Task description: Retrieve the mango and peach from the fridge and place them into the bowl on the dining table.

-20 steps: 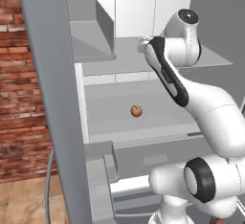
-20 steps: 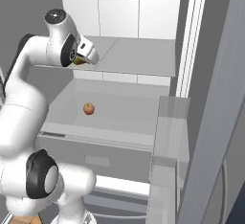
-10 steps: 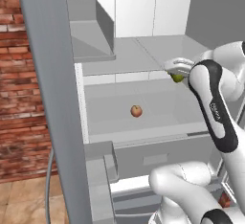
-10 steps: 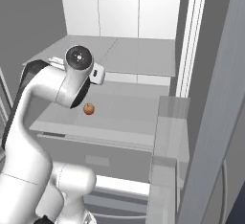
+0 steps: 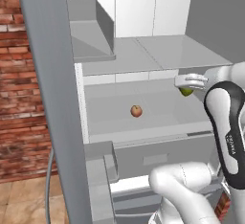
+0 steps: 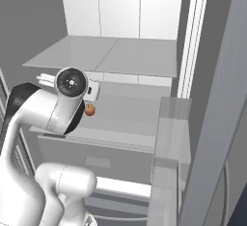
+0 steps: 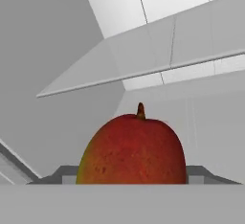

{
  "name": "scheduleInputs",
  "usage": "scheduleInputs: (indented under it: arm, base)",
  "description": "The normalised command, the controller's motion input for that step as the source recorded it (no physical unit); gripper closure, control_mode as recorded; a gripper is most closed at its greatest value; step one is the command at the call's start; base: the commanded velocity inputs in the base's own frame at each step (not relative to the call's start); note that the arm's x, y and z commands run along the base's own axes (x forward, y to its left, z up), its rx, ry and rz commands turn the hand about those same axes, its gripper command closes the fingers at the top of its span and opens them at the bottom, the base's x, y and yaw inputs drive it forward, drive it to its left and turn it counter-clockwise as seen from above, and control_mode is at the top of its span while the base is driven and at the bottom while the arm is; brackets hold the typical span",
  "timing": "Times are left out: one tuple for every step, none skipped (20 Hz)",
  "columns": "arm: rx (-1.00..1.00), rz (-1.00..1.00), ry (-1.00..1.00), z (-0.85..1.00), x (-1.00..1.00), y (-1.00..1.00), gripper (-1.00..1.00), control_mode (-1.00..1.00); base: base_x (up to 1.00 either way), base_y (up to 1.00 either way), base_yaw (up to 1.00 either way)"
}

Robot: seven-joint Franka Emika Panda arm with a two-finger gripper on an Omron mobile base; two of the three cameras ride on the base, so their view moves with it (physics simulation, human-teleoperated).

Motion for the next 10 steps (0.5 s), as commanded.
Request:
scheduleInputs:
  arm:
    - [0.0,0.0,0.0,0.0,0.0,0.0,1.0,1.0]
    - [0.0,0.0,0.0,0.0,0.0,0.0,1.0,1.0]
    - [0.0,0.0,0.0,0.0,0.0,0.0,1.0,1.0]
    - [0.0,0.0,0.0,0.0,0.0,0.0,1.0,1.0]
    - [0.0,0.0,0.0,0.0,0.0,0.0,1.0,1.0]
    - [0.0,0.0,0.0,0.0,0.0,0.0,1.0,1.0]
    - [0.0,0.0,0.0,0.0,0.0,0.0,1.0,1.0]
    - [0.0,0.0,0.0,0.0,0.0,0.0,1.0,1.0]
    - [0.0,0.0,0.0,0.0,0.0,0.0,1.0,1.0]
    - [0.0,0.0,0.0,0.0,0.0,0.0,1.0,1.0]
  base:
    - [-0.69,0.0,0.02]
    - [-0.74,0.0,0.02]
    - [-0.78,0.0,0.01]
    - [-0.8,0.0,0.0]
    - [-0.81,0.0,0.0]
    - [-0.85,0.0,0.01]
    - [-0.89,0.0,0.01]
    - [-0.89,0.0,0.01]
    - [-0.91,0.0,0.03]
    - [-0.92,0.0,0.05]
